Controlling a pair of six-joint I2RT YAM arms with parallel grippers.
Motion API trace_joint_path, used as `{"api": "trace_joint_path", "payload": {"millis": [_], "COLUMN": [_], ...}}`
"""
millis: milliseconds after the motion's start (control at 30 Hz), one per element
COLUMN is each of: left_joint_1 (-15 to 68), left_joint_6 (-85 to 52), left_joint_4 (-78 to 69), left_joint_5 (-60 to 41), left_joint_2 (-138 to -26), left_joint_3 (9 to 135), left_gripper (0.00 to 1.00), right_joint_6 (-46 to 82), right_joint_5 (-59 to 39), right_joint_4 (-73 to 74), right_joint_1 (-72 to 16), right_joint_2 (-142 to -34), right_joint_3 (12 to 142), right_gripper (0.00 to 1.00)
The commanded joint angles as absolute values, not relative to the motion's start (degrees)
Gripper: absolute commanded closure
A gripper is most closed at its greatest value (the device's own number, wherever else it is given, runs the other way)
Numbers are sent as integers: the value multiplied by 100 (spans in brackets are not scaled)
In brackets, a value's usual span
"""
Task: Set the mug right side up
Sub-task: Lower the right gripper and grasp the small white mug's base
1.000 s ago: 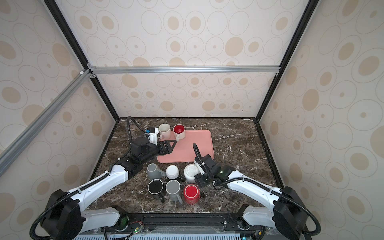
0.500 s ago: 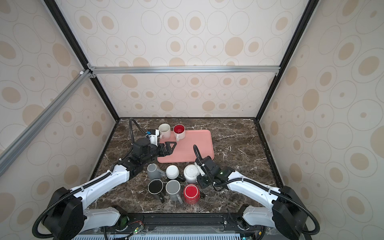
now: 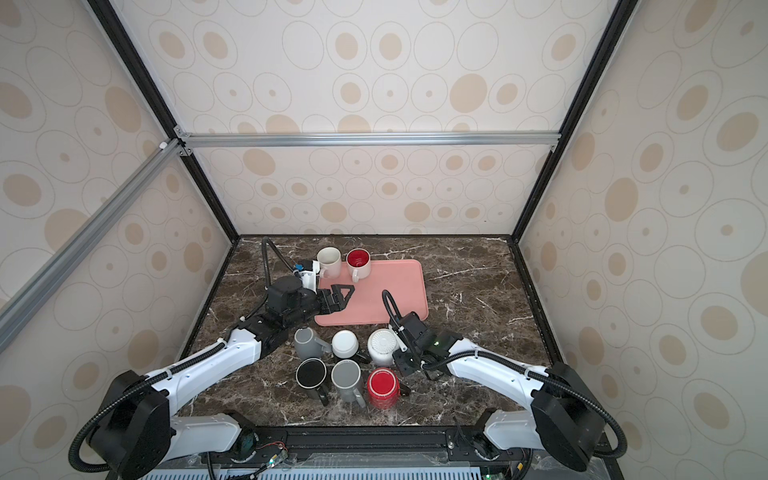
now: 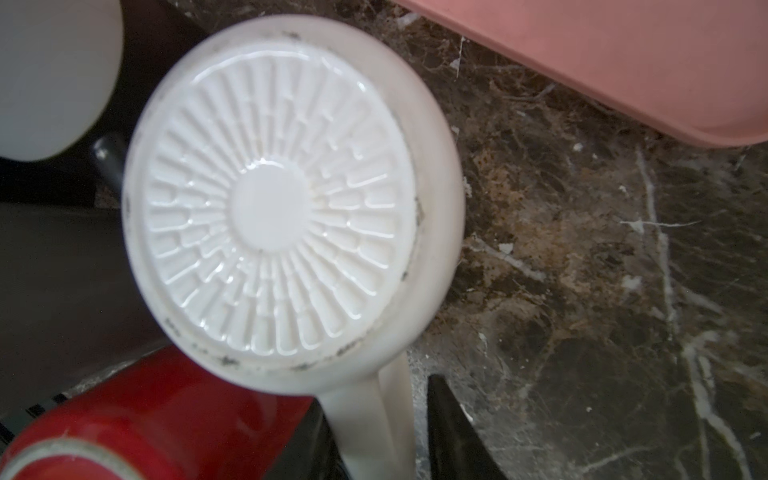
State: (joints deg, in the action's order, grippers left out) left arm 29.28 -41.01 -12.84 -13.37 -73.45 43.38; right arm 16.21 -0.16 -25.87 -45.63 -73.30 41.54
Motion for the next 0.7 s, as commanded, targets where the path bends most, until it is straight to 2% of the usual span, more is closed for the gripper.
{"api": "trace_joint_path", "payload": {"millis": [0,100,167,533,667], "left_joint_1": [2881,2878,2881,2883,2883], "left_joint_6": [-4184,-4199,-4225,-4241,-4245], "left_joint_4": [-1445,-1485,-1519,-1575,-1576], "left_joint_5": [-1385,-1411,-1458,-1527,-1544], "left_joint_2": [-7405,-7457,-7496,-7530,-7522], "left_joint_3": [4321,4320,4322,4296,4287], "left_gripper": [1,1,1,1,1], "right_joint_6": [1526,1510,1486,1543,1647], "right_joint_5": [9,44,52,295,511], "right_joint_4": [-2577,-2570,-2575,-2650,-2748], "right_joint_1": [-4601,-4636,-4648,-4681,-4700], "right_joint_2": [-7396,-7442,-7482,-7498,-7363], "right_joint_3": [4289,4328,4363,4362,4332], "right_gripper": [63,63,67,87,100]}}
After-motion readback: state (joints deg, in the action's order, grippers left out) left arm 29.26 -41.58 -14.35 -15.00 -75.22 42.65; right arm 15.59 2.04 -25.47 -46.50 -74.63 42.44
